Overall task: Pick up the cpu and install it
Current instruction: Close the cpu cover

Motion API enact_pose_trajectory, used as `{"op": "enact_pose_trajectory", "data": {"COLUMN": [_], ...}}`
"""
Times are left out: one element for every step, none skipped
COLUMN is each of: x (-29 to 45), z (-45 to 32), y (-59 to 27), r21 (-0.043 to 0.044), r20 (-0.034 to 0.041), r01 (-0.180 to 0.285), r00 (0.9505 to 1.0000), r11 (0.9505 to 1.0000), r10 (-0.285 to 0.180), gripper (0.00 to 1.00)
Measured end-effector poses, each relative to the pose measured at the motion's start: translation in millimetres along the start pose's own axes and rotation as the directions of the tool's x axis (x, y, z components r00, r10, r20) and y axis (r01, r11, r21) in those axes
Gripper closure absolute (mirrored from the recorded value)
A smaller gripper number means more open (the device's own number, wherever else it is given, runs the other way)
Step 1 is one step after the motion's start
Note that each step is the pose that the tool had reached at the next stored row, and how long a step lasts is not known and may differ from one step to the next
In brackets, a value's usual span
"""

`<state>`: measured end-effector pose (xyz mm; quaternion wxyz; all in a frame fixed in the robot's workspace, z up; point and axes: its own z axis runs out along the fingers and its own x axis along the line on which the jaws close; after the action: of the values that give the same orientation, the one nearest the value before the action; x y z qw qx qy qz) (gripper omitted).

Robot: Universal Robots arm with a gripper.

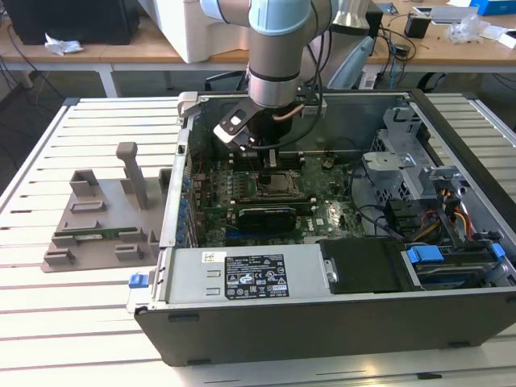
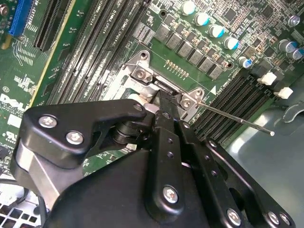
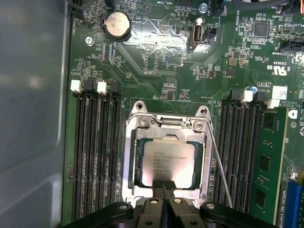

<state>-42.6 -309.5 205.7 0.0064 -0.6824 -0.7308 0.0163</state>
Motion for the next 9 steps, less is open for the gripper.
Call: {"op": "enact_pose_trajectory", "data": {"x": [0.0,-0.1,-0.3,-1.0,-1.6,-2.2,-2.6,-2.7,-2.9], "z": [-0.9,-4.0,-5.4,-5.8,-6.1,-6.4,-6.9,-7.9,-10.2], "y": [0.3,1.1,4.4,12.9,22.0,30.2,35.8,38.1,39.8], "r21": [-0.0003,0.0001,-0.0001,0.0025,0.0067,0.0093,0.0097,0.0096,0.0097], "r20": [-0.0003,0.0001,-0.0002,-0.0004,-0.0011,-0.0016,-0.0017,-0.0017,-0.0018], "r01": [0.000,0.000,0.000,0.000,0.000,0.000,0.000,0.000,0.000], "r00": [1.0000,1.0000,1.0000,1.0000,1.0000,1.0000,1.0000,1.0000,1.0000], "r11": [1.0000,1.0000,1.0000,1.0000,1.0000,1.0000,1.0000,1.0000,1.0000], "r10": [0.000,0.000,0.000,0.000,0.000,0.000,0.000,0.000,0.000], "gripper": [0.89,0.89,0.89,0.89,0.89,0.89,0.89,0.89,0.89]}}
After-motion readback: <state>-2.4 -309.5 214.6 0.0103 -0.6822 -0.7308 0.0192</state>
